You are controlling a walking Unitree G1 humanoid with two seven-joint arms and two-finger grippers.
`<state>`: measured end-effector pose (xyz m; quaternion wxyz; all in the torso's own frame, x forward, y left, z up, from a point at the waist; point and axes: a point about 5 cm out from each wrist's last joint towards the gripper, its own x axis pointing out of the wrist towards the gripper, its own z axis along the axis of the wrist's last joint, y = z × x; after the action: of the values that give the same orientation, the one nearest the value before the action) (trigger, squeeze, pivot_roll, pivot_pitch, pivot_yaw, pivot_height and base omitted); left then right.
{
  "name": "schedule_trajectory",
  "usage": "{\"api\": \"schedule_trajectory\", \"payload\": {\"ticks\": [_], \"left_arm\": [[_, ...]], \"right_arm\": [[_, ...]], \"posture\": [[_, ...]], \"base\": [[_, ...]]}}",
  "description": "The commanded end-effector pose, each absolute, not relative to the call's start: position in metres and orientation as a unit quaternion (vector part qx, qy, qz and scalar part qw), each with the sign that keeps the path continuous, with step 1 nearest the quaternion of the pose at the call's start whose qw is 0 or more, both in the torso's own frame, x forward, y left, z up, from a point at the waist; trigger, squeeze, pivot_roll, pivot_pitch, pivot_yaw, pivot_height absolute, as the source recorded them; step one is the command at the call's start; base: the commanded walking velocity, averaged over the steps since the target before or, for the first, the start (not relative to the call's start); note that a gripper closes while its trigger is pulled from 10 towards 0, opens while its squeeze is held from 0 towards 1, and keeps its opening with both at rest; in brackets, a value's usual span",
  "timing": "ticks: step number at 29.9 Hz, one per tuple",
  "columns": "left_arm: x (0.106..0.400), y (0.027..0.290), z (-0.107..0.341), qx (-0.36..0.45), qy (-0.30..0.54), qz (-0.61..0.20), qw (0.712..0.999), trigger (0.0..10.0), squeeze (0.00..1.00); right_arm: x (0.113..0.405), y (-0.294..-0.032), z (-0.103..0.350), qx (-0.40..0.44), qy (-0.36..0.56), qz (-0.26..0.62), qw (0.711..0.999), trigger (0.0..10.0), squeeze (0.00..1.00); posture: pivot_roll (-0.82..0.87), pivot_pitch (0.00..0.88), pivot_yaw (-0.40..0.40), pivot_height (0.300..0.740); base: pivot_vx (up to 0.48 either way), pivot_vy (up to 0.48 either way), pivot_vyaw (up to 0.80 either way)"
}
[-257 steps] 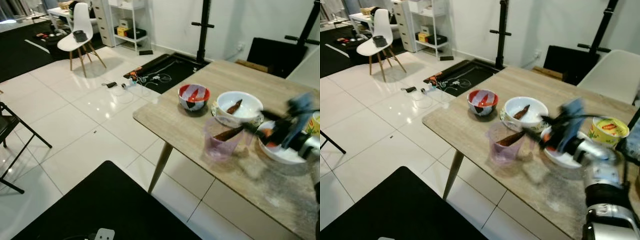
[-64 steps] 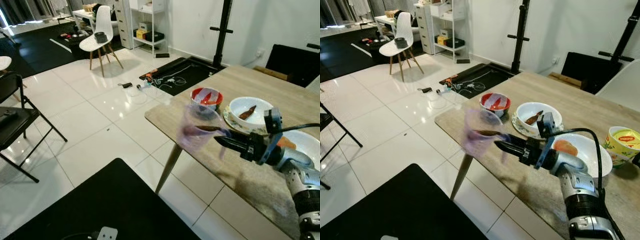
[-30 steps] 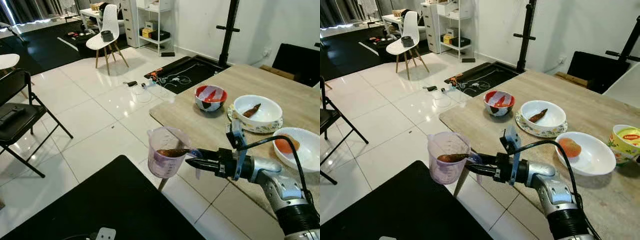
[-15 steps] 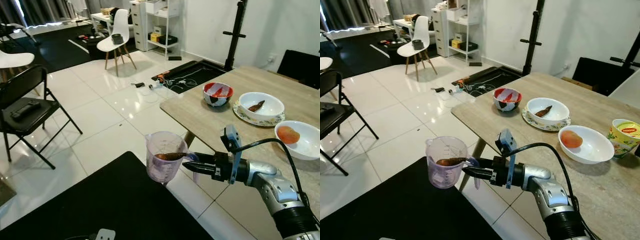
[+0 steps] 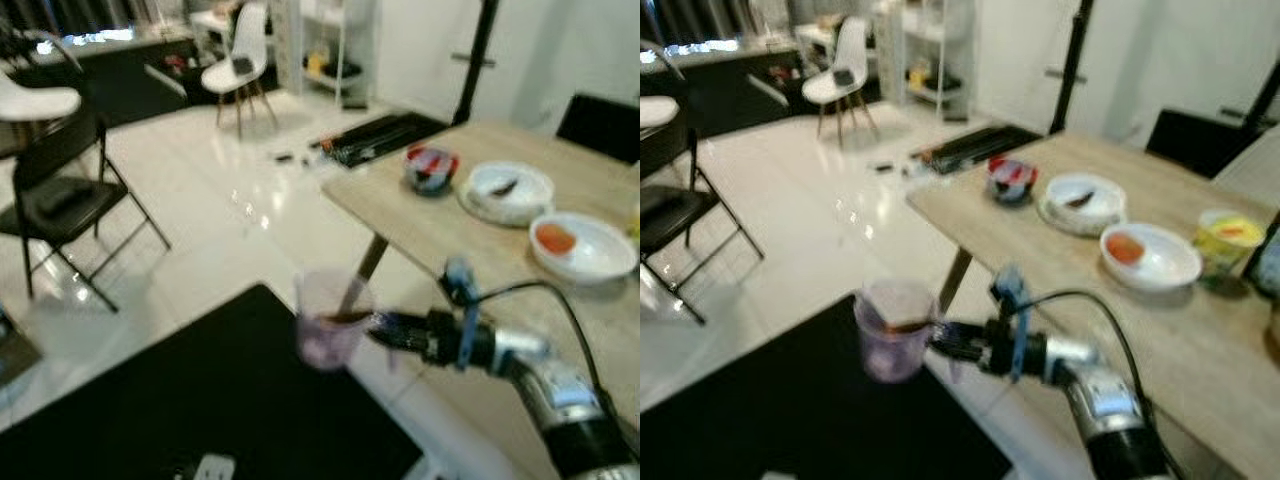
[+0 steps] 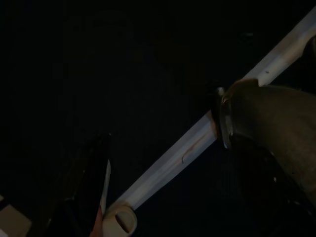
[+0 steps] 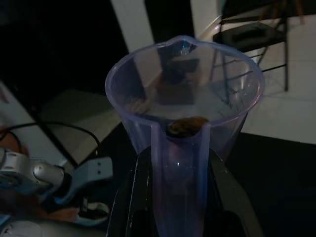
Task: Restocking fridge
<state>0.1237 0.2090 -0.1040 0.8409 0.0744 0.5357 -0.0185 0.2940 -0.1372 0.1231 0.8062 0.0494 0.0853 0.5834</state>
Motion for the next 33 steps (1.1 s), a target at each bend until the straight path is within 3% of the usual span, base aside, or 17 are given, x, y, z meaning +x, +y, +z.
{"api": "schedule_trajectory", "payload": {"ticks": [1, 18, 24, 33], "left_arm": [[0.1186, 0.2109, -0.1053, 0.081, 0.544, -0.021, 0.835, 10.0, 0.0], [0.1167, 0.201, -0.1077, 0.076, 0.548, -0.024, 0.832, 10.0, 0.0], [0.1163, 0.2027, -0.1074, 0.07, 0.547, -0.021, 0.834, 10.0, 0.0], [0.1178, 0.2041, -0.1068, 0.07, 0.546, -0.02, 0.835, 10.0, 0.0]], "right_arm": [[0.2952, -0.1369, 0.127, 0.039, 0.081, 0.585, 0.806, 10.0, 0.0], [0.2998, -0.1373, 0.1259, 0.04, 0.084, 0.57, 0.817, 10.0, 0.0], [0.3026, -0.1366, 0.1259, 0.039, 0.086, 0.564, 0.82, 10.0, 0.0], [0.3043, -0.1361, 0.1261, 0.039, 0.085, 0.56, 0.823, 10.0, 0.0]], "posture": [[0.01, 0.0, 0.027, 0.74], [0.01, 0.0, 0.028, 0.74], [0.01, 0.0, 0.028, 0.74], [0.01, 0.0, 0.029, 0.74]], "base": [[-0.345, 0.0, 0.0], [-0.347, 0.0, 0.0], [0.0, 0.0, 0.0], [0.0, 0.0, -0.75]]}}
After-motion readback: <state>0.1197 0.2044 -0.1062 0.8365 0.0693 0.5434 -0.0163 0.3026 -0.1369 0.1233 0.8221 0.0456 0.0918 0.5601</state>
